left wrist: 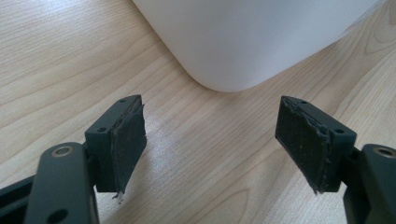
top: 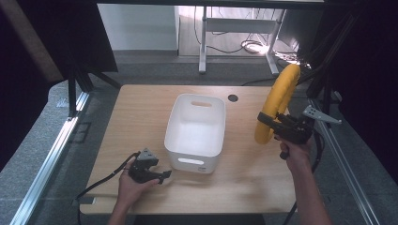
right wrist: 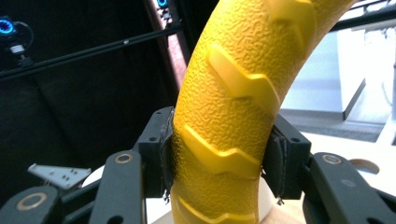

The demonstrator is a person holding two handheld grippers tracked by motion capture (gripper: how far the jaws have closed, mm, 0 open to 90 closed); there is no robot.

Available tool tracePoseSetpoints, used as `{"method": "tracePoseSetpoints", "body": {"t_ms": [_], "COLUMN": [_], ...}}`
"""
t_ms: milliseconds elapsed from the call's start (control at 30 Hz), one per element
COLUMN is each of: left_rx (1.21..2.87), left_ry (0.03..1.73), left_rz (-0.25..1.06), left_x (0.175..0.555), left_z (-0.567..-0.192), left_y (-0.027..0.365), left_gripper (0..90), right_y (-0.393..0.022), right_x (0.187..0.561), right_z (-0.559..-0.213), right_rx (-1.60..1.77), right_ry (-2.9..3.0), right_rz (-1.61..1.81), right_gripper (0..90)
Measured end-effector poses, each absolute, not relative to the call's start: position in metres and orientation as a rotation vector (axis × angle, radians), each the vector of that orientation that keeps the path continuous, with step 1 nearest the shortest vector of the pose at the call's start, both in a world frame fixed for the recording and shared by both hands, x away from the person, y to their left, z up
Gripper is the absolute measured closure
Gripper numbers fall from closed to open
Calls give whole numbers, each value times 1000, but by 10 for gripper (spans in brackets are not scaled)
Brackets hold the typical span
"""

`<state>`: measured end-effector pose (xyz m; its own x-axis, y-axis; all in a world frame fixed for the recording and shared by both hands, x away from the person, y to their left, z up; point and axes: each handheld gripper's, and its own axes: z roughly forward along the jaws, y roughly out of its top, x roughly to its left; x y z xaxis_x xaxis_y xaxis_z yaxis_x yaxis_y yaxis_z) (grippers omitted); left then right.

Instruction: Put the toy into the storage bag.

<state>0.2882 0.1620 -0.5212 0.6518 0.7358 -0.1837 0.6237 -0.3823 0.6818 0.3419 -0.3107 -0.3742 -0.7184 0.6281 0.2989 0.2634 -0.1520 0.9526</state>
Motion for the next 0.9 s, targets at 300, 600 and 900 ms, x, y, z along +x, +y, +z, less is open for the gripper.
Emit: {"method": "tracePoseSetpoints", "body": {"t_ms": [300,600,900], "left_rx": [2125,2127,2127], "left_ry": [1049,1050,1051], "left_rz": [188,187,187], "left_x": [289,289,289], "left_z": [-522,-522,-522], "left_y": [161,162,162], "left_gripper": [247,247,247], "right_y": [-287,-268,-260], "right_x": [338,337,334], "right_z": [-372,-370,-363], "right_rx": [999,979,947], "right_ry": [1740,1694,1660], "right_rz": [1942,1952,1953], "right_gripper": [502,501,501]}}
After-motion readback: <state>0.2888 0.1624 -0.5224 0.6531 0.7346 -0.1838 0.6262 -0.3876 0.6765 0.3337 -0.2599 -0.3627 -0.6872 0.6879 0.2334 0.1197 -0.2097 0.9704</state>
